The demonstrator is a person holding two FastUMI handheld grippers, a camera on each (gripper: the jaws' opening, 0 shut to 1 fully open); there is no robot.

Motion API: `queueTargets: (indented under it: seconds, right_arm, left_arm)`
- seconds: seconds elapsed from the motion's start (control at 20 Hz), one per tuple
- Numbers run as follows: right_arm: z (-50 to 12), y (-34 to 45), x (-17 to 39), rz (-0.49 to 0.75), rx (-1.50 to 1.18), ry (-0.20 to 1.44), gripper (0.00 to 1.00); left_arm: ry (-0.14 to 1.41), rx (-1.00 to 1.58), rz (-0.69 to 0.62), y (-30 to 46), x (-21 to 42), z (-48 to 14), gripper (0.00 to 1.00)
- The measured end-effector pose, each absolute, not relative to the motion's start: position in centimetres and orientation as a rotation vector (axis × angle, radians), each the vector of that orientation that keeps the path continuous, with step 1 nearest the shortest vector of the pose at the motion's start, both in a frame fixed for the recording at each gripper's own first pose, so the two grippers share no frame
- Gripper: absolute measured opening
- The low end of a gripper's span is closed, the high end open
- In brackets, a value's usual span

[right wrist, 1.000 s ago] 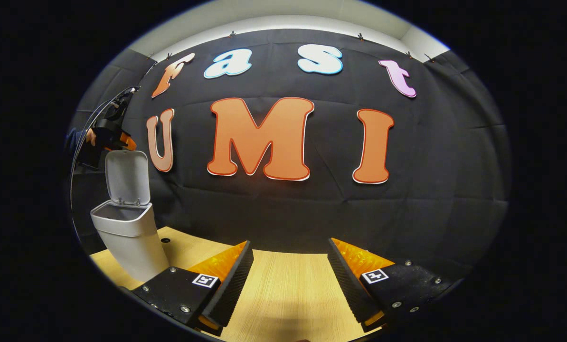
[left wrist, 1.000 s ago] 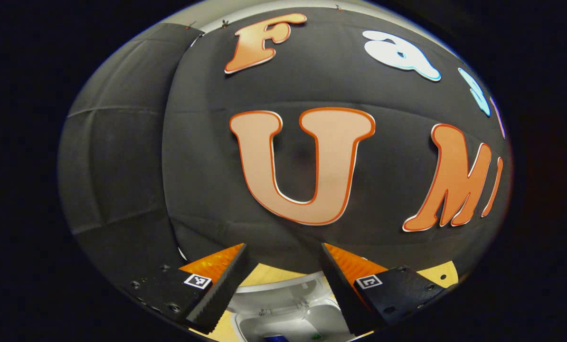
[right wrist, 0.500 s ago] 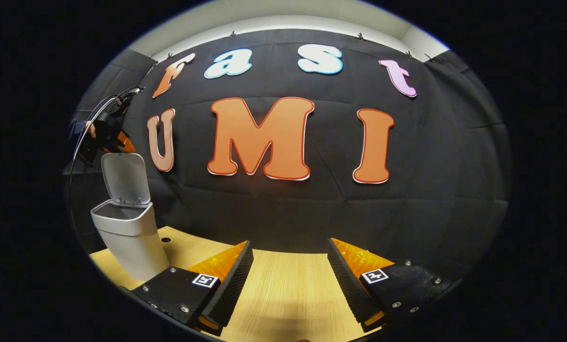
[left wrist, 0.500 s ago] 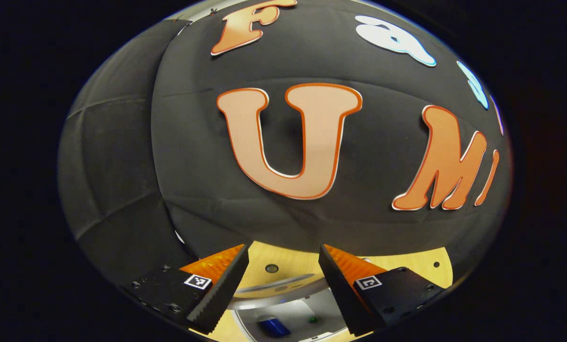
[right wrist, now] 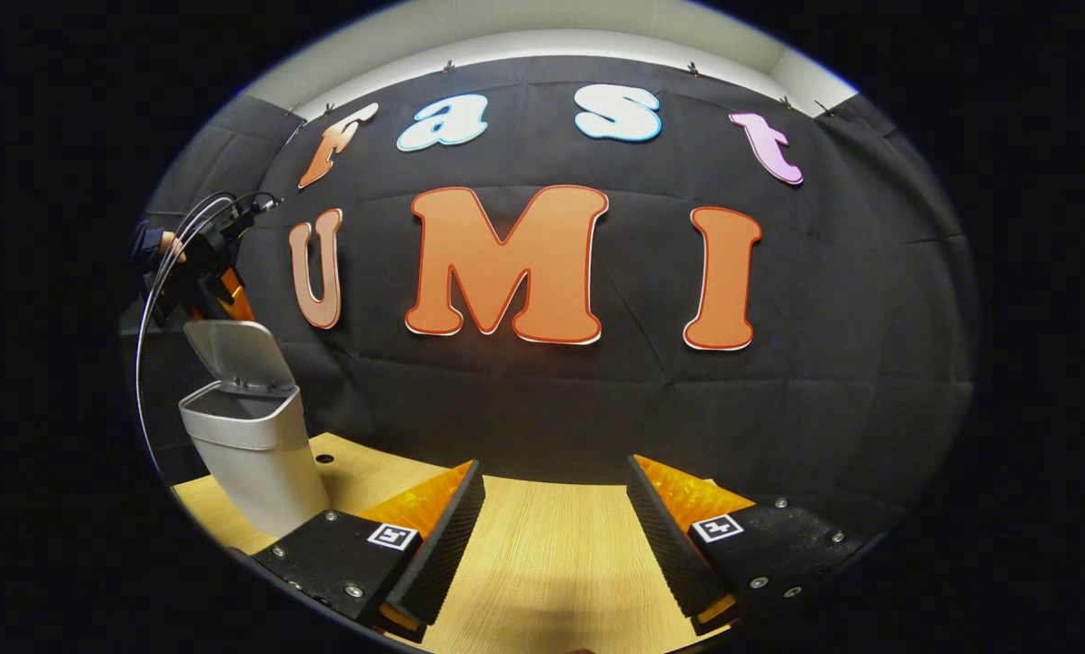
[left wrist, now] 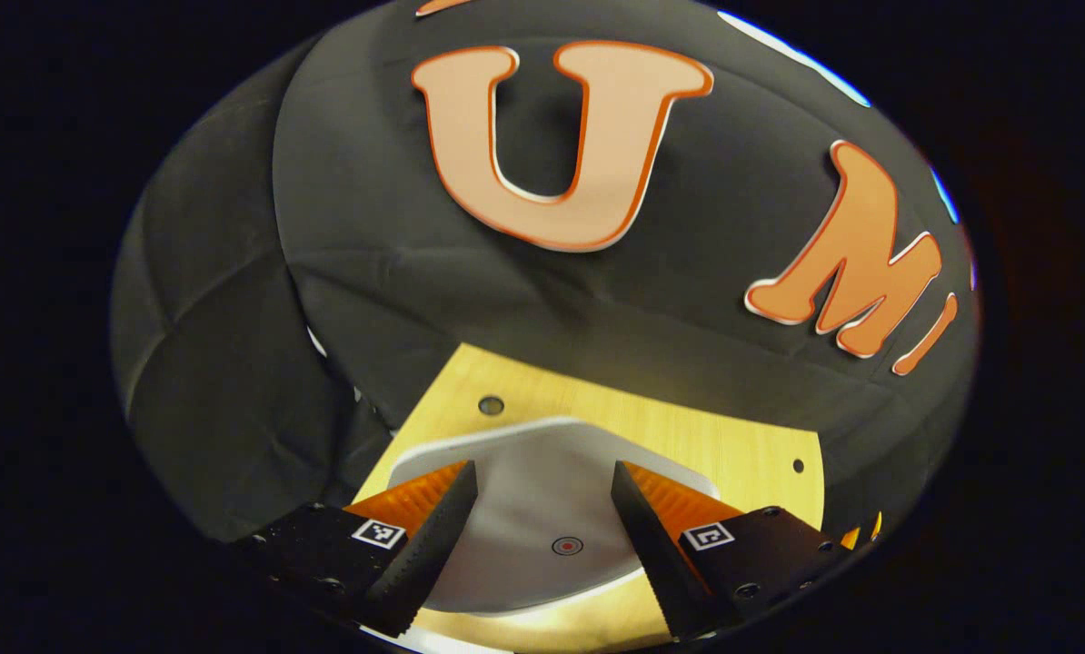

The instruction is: Press the lid of the desktop garbage bin to open it, pick up the crumpled paper on the desktop and throw it into the bin, then pick up the pop can on the desktop and drop it into the bin, and finally close the garbage bin lid.

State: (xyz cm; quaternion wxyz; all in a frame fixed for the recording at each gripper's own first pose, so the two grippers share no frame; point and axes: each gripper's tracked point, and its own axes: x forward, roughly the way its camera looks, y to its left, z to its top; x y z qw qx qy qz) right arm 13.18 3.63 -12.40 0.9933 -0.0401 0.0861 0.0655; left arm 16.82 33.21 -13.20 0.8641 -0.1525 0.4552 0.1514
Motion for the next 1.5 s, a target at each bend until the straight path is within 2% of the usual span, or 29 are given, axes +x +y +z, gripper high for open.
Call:
queueTargets:
  seconds: [0.15,0.65,1.1,1.5]
  right_arm:
    - [-12.7,3.3,13.2,0.128,-0.075,0.178,0.93]
    - [-13.4,2.9,13.1,0.129,-0.077,0.190,0.94]
    - [-13.5,3.4,12.9,0.143,-0.068,0.193,0.93]
    - [-12.5,2.9,12.3,0.135,-0.082,0.180,0.93]
  left_arm:
    - [1.095,-0.371,0.305,31.6,14.6,-15.4,0.97]
    - [1.324,-0.204,0.218,29.0,10.9,-18.5,0.97]
    - [1.308,-0.108,0.149,29.0,11.4,-18.8,0.99]
    - [1.200,-0.168,0.238,28.6,11.5,-17.5,0.98]
